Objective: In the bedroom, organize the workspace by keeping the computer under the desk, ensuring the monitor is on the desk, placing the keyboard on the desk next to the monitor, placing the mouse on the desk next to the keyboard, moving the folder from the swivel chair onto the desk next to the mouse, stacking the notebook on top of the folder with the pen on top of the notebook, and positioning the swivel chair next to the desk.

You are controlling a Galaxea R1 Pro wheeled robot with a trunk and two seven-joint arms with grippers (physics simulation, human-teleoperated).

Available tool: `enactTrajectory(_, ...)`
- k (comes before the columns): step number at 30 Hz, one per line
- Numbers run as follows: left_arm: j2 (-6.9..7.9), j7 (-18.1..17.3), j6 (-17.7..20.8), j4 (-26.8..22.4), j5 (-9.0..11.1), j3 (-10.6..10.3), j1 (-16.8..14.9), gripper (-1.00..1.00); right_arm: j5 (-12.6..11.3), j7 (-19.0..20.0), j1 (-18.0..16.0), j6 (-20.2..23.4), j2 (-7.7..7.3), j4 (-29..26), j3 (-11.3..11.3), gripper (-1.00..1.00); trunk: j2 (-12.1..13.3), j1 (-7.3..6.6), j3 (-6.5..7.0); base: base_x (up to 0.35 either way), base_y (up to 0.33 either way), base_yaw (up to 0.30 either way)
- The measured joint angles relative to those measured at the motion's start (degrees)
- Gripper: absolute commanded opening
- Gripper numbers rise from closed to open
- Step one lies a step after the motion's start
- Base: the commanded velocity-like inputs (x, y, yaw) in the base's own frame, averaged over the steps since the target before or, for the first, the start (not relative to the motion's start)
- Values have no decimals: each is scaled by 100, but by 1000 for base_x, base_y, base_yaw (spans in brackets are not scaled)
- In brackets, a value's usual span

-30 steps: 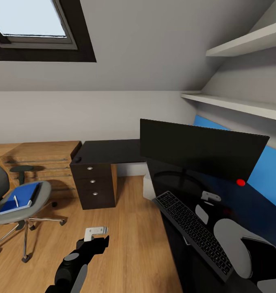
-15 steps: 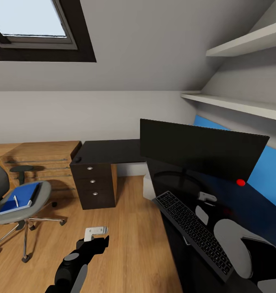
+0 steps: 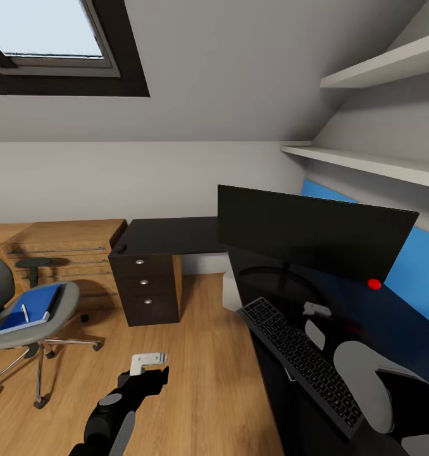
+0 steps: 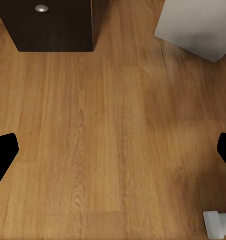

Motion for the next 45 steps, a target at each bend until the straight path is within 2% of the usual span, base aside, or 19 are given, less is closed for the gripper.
enactTrajectory(8,0,1,0,0,-1,3,4,100,3,7,0,429,0,-31,12,100,0,0,0,0,0,0)
enactTrajectory(17,0,1,0,-16,-1,20,3,100,8,7,0,494,0,-37,13,100,0,0,0,0,0,0)
enactTrajectory(20,-17,2,0,-31,4,158,3,100,11,-3,0,488,0,-38,13,100,0,0,0,0,0,0)
enactTrajectory(24,-23,2,0,-34,7,216,1,100,14,-8,0,482,0,-38,13,100,0,0,0,0,0,0)
enactTrajectory(45,-27,19,-9,-141,8,279,2,100,17,-28,0,480,8,-21,13,100,-841,461,-377,0,0,0)
